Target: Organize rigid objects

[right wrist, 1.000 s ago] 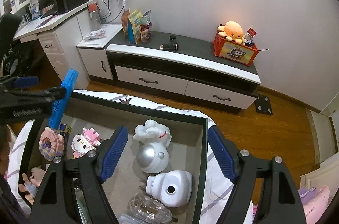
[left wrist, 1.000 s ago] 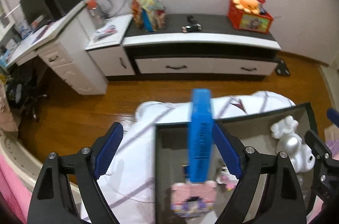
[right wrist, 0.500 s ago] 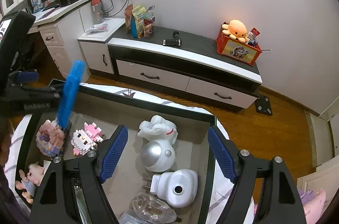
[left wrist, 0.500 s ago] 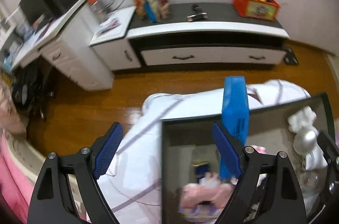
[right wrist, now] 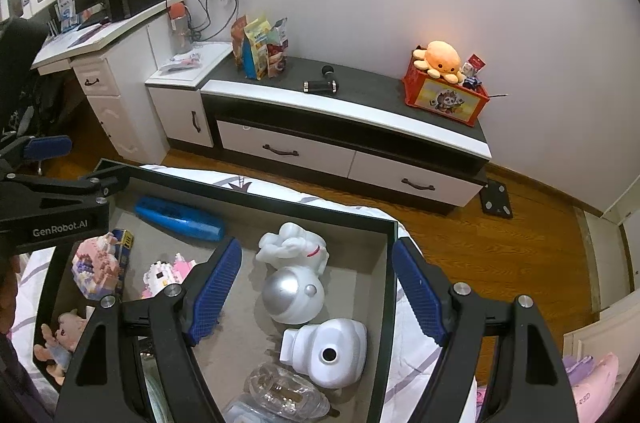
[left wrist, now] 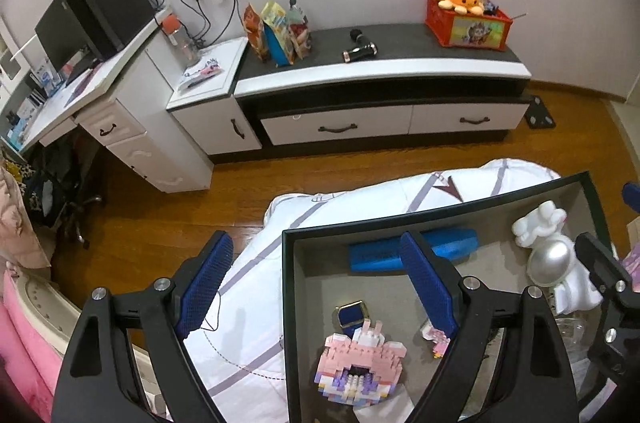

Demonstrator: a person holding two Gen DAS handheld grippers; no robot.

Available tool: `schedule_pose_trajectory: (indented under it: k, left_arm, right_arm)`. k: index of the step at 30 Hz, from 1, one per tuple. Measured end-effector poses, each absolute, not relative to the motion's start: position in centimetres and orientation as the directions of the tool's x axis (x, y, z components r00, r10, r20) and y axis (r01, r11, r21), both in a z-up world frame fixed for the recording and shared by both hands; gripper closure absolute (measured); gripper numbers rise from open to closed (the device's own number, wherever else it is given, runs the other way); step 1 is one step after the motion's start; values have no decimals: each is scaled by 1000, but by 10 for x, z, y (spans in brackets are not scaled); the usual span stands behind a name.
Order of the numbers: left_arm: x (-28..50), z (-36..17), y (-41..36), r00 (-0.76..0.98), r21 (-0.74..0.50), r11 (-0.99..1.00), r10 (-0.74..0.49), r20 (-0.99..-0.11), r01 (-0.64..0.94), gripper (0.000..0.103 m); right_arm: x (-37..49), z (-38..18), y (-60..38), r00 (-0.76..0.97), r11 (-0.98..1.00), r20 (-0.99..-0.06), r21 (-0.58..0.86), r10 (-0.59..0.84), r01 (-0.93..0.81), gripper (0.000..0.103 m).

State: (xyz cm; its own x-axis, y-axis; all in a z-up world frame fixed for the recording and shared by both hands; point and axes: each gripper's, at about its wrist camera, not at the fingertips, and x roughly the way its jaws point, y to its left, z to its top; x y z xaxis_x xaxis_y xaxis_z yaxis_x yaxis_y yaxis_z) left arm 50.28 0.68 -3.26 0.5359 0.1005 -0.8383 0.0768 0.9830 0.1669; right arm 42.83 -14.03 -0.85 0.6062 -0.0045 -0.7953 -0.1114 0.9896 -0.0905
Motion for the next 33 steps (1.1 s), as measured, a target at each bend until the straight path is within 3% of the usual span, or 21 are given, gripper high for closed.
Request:
schedule_pose_trajectory:
  k: [7, 16, 20, 23, 33]
  left_arm:
    - [474, -6, 1, 584, 144, 987, 73, -808, 75, 16]
    - [386, 59, -3, 738, 165, 986, 99, -667, 17, 12]
    - [337, 80, 3, 792, 140, 990, 64, -607, 27, 5]
    - [293, 89, 6, 827, 158, 987, 104, -553, -18, 3]
    - [174, 83, 17, 855, 121, 992, 97, -510, -41, 0]
  right_arm:
    - [405, 16, -146, 656, 993, -755, -66, 14, -98, 24]
    - [336, 71, -169, 747, 999, -664, -34, 0, -30, 24]
    - [288, 90, -178, 782, 999, -623, -41, -23, -3, 24]
    - [249, 100, -180, 803, 1000, -595, -20, -9, -3, 24]
    - [121, 118, -161, 874, 999, -485, -26, 8, -24, 20]
